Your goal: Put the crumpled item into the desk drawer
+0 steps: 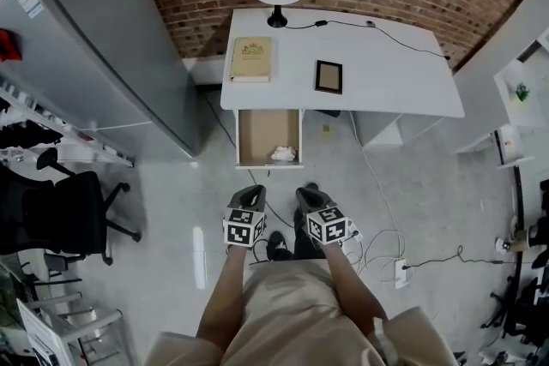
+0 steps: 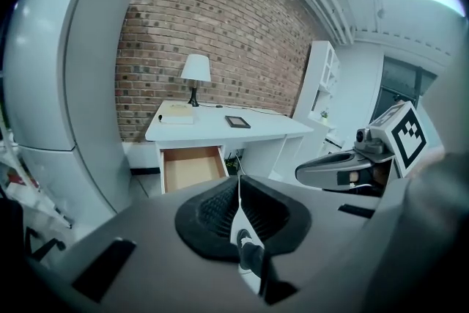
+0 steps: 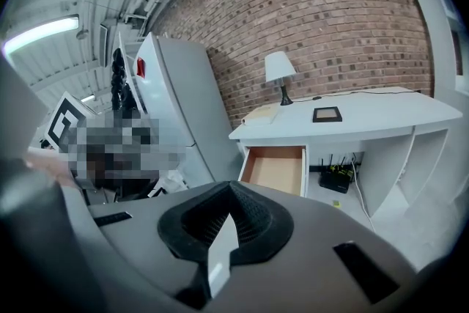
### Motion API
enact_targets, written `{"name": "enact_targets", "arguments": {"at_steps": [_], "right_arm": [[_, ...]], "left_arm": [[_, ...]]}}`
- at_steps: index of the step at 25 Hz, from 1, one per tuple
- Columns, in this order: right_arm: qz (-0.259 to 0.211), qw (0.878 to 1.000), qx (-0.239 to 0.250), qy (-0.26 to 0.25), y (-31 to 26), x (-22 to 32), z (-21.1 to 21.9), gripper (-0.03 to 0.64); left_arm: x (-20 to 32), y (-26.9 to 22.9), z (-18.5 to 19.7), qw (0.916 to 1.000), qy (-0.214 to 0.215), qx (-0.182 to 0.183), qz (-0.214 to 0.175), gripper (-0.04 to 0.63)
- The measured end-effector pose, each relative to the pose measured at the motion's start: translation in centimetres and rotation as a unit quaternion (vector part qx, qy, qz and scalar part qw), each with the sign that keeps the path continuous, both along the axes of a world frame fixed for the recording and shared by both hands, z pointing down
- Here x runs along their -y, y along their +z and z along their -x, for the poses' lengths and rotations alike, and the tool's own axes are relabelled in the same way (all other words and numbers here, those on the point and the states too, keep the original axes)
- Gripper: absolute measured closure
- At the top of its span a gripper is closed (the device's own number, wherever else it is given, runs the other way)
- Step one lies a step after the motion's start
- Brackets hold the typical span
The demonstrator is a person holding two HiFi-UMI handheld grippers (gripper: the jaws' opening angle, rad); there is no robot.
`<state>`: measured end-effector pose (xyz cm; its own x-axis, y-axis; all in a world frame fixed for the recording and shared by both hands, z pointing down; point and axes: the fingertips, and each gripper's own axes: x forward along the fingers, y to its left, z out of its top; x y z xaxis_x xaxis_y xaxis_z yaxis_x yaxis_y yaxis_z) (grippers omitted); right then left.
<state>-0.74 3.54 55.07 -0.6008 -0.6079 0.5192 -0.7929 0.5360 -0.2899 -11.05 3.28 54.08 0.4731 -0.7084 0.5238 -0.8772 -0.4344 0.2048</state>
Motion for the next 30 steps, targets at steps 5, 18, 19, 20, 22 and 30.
{"name": "enact_targets", "arguments": {"at_steps": [5, 18, 19, 20, 22, 30], "right_arm": [[-0.001, 1.0, 0.0, 0.004, -0.1, -1.1, -0.3, 0.592], [0.004, 1.0, -0.013, 0.016, -0.3, -3.8, -1.4, 0.592], [0.001, 1.0, -0.012, 0.018, -0.4, -4.0, -1.5, 0.592], [0.0, 1.0, -0.013, 0.018, -0.4, -4.2, -1.5, 0.592], [-0.002, 1.0, -0.016, 0.016, -0.3, -4.5, -1.5, 0.592], [-0.005, 1.0, -0.005, 0.027, -0.3, -3.4, -2.0, 0.592]], "left_arm": [[-1.3, -0.2, -0.1, 0.9999, 0.003, -0.014, -0.002, 0.58], [-4.5, 0.9, 0.3, 0.9991, -0.014, -0.023, 0.033, 0.58], [-4.6, 0.8, 0.4, 0.9991, -0.019, -0.024, 0.03, 0.58], [-4.6, 0.7, 0.6, 0.999, -0.023, -0.025, 0.028, 0.58], [-4.4, 0.4, 0.8, 0.9989, -0.03, -0.028, 0.023, 0.58], [-3.6, 0.1, 1.1, 0.9989, -0.04, -0.022, 0.015, 0.58]]}}
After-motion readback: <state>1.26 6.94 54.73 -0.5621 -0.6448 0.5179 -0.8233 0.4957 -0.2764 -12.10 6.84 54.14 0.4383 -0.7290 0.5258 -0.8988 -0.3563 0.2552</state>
